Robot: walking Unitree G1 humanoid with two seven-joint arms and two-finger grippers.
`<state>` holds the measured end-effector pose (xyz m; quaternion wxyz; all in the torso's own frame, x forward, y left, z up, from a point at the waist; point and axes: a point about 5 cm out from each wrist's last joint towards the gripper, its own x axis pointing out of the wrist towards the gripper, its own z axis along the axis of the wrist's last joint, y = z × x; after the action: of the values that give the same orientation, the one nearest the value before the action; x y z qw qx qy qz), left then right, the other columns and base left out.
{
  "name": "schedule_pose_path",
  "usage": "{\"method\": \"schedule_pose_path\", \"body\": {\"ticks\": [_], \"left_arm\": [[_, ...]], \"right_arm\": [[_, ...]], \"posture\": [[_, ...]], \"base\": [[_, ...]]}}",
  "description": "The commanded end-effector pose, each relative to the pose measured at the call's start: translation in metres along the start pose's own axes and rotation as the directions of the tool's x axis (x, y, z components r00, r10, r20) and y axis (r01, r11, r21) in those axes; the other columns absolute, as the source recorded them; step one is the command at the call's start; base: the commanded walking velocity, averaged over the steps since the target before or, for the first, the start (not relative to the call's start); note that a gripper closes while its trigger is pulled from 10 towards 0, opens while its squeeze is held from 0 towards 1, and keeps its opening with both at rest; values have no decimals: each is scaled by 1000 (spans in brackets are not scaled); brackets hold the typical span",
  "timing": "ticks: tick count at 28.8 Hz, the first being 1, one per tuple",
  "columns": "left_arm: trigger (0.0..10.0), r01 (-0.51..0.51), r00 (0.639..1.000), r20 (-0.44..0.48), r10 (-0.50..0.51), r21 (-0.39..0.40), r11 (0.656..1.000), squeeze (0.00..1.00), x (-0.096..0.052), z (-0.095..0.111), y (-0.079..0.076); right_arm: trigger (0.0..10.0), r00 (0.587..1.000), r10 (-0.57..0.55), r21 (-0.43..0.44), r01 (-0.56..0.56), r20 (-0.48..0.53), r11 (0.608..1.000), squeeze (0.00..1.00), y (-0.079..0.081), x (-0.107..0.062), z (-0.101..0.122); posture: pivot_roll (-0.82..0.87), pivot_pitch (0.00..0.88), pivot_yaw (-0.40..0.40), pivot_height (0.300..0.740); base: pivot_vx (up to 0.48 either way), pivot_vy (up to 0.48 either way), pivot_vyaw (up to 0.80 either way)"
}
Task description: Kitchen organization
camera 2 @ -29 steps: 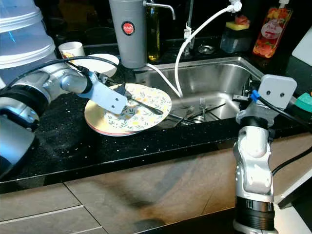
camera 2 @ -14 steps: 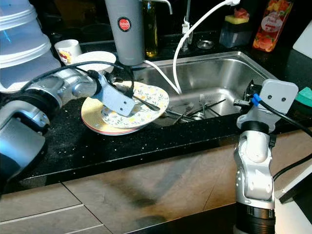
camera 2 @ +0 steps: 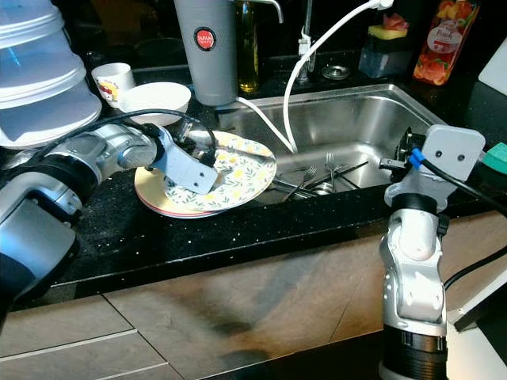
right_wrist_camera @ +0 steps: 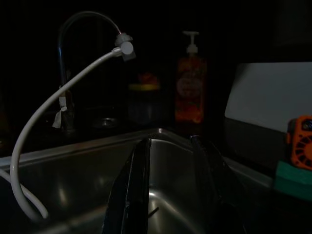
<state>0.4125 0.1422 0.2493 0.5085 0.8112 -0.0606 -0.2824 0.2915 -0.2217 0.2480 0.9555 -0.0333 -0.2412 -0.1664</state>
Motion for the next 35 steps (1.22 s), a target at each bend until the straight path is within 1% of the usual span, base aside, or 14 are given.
{"method": "schedule_pose_path", "body": {"ticks": [1, 4, 5, 6, 7, 12, 14, 18, 20, 23, 24, 29, 30, 35], "left_arm": [[0, -63, 998, -19, 63, -14, 998, 0, -9, -11, 15], [0, -139, 990, -29, 138, -31, 990, 0, -17, -18, 36], [2510, -238, 971, -46, 236, -46, 970, 0, -29, -25, 63], [2510, -238, 971, -46, 236, -46, 970, 0, -29, -25, 63], [10000, -333, 942, -57, 330, -43, 942, 0, -41, -30, 89], [10000, -443, 896, -34, 442, -48, 895, 0, -48, -22, 120], [10000, -468, 878, 73, 473, -77, 881, 0, -26, 19, 128], [10000, -453, 868, 167, 468, -121, 883, 0, -1, 68, 127], [10000, -350, 885, 267, 382, -161, 923, 0, 27, 132, 108], [10000, -280, 900, 301, 315, -156, 947, 0, 36, 152, 94], [10000, -251, 904, 316, 287, -148, 957, 1000, 39, 159, 87], [10000, -288, 900, 280, 335, -193, 938, 1000, 35, 145, 96], [10000, -333, 891, 248, 381, -215, 918, 0, 28, 128, 107], [10000, -394, 874, 202, 443, -241, 887, 0, 8, 89, 128]], "right_arm": [[10000, 1000, -1, 3, 1, -9, 1000, 0, -1, 1, -2], [10000, 1000, -1, 4, 1, -7, 1000, 0, -1, 2, -2], [10000, 1000, 0, 5, 0, -6, 1000, 0, -1, 3, -1], [10000, 1000, 0, 5, 0, -6, 1000, 0, -1, 3, -1], [10000, 1000, 3, 6, -3, -5, 1000, 0, -1, 4, -2], [10000, 1000, 8, 8, -8, 1, 1000, 0, 1, 7, -1], [10000, 1000, 8, 10, -8, 8, 1000, 0, 2, 9, 0], [10000, 1000, 5, 9, -5, 15, 1000, 0, 1, 10, 1], [10000, 1000, -9, -5, 9, 30, 1000, 0, -3, 9, 5], [10000, 999, -17, -13, 17, 35, 1000, 0, -6, 8, 7], [10000, 999, -20, -19, 21, 41, 1000, 0, -8, 9, 9], [10000, 998, -34, -35, 36, 55, 999, 0, -14, 9, 13], [10000, 998, -37, -36, 39, 53, 999, 0, -16, 9, 12], [10000, 998, -35, -24, 36, 46, 999, 0, -13, 10, 8]], "posture": [[-22, 53, 24, 740], [-16, 46, 14, 740], [-12, 44, 11, 740], [-12, 44, 11, 740], [-9, 40, 6, 740], [-6, 31, 8, 740], [-17, 20, 13, 740], [-42, 10, 20, 740], [-75, 0, 34, 740], [-99, 0, 41, 740], [-114, 0, 42, 740], [-111, 0, 36, 740], [-101, 0, 35, 740], [-65, 0, 20, 740]], "base": [[0, 0, 0], [0, 0, 0], [0, 0, 0], [0, 0, 0], [0, 0, 0], [0, 0, 0], [0, 0, 0], [0, 0, 0], [0, 0, 0], [0, 0, 0], [0, 0, 0], [0, 0, 0], [0, 0, 0], [0, 0, 0]]}}
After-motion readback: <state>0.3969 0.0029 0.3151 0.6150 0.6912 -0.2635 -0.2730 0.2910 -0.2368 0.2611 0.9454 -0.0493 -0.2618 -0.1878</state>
